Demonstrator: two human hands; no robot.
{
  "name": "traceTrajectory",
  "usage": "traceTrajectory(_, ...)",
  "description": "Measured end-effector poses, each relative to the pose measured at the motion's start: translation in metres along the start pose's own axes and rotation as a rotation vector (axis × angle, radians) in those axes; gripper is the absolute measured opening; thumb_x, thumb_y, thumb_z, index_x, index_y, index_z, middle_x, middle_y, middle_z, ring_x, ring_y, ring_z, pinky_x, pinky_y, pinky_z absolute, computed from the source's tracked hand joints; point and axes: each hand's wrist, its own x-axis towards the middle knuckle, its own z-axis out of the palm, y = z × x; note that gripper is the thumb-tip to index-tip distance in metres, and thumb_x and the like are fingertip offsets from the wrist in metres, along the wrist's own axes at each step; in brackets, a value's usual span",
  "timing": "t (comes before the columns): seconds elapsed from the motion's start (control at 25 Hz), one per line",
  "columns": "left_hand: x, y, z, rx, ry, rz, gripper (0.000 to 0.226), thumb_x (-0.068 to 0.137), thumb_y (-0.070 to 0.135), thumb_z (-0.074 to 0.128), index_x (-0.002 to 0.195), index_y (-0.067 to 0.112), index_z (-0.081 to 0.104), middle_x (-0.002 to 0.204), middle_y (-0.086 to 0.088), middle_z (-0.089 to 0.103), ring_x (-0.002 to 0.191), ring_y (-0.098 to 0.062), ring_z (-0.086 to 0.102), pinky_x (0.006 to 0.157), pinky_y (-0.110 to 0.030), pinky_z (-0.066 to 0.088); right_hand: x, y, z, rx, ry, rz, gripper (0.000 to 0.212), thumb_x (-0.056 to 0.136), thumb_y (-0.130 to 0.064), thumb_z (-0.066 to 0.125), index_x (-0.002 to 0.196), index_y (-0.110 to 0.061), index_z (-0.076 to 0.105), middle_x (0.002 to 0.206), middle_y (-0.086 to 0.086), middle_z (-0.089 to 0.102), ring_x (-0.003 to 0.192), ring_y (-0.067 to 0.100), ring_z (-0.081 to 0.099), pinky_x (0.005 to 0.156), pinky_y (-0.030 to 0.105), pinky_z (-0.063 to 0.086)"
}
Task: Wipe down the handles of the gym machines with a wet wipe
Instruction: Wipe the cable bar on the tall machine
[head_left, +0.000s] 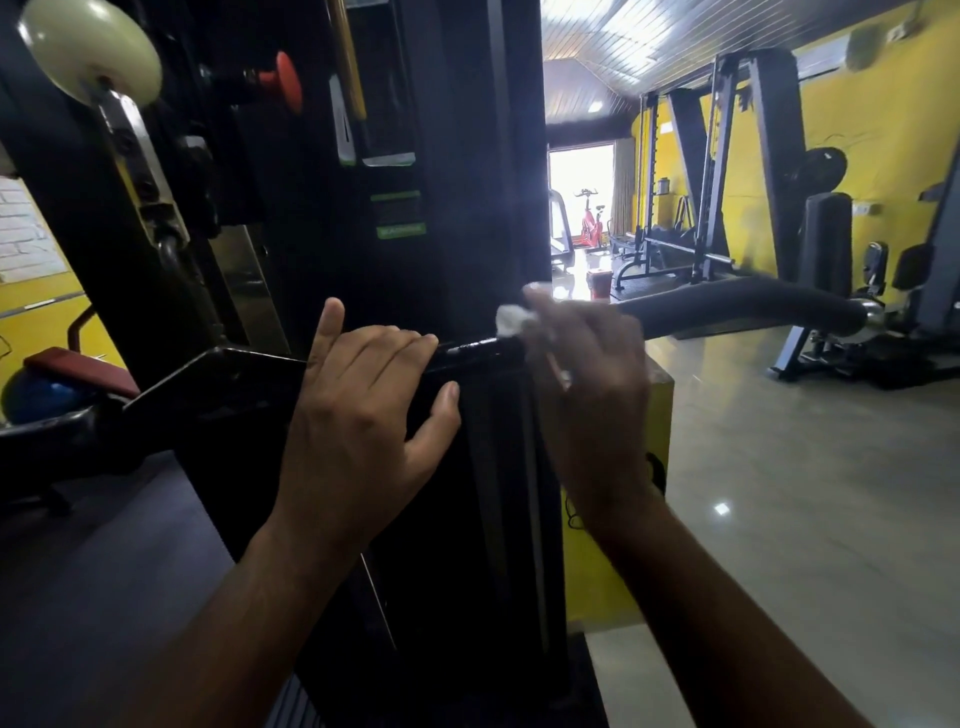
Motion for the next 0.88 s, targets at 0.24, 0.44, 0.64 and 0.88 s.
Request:
traceTrajectory(0.24, -0.002, 0.011, 0.005, 0.007, 0.005, -0.047, 0.032, 0.088, 0.024, 0.067, 0.110, 0.001, 0.069, 0.105, -0.011, 0.070, 0.105, -0.026, 0.063, 0.121, -0.047, 0.018, 0.016, 0.019, -0.011, -0.041, -0.218, -0.142, 0.011, 0.094, -0.011, 0.063, 0.103, -0.009, 0.070, 0.098, 0.006, 0.070, 0.089, 0.018, 0.058, 0.081, 0.022, 0.042)
traceTrajectory(0.44, -0.001, 0.020, 0.010, 0.108, -0.047, -0.050, 0.033, 0.090, 0.027, 0.064, 0.113, 0.003, 0.069, 0.107, -0.011, 0.069, 0.106, -0.027, 0.063, 0.122, -0.050, 0.015, 0.025, 0.028, -0.016, -0.032, -0.568, -0.095, 0.032, 0.094, -0.009, 0.056, 0.124, -0.015, 0.065, 0.117, 0.002, 0.065, 0.102, 0.018, 0.055, 0.083, 0.020, 0.038)
traceTrajectory(0.64, -0.002, 0.028, 0.017, 0.167, -0.117, -0.038, 0.034, 0.089, 0.027, 0.065, 0.113, 0.003, 0.068, 0.107, -0.011, 0.069, 0.105, -0.026, 0.064, 0.121, -0.052, 0.014, 0.043, 0.044, -0.012, -0.115, -0.789, -0.090, 0.038, 0.097, -0.008, 0.054, 0.130, -0.024, 0.059, 0.112, -0.012, 0.065, 0.106, 0.018, 0.056, 0.086, 0.025, 0.040)
traceTrajectory(0.88, -0.005, 0.023, 0.023, 0.173, -0.131, -0.010, 0.033, 0.090, 0.028, 0.063, 0.112, 0.004, 0.068, 0.106, -0.010, 0.068, 0.104, -0.027, 0.063, 0.122, -0.050, 0.012, 0.052, 0.039, 0.000, 0.081, -0.794, 0.063, 0.013, 0.090, -0.035, 0.068, 0.096, -0.023, 0.070, 0.086, -0.013, 0.069, 0.078, 0.000, 0.062, 0.062, 0.003, 0.039)
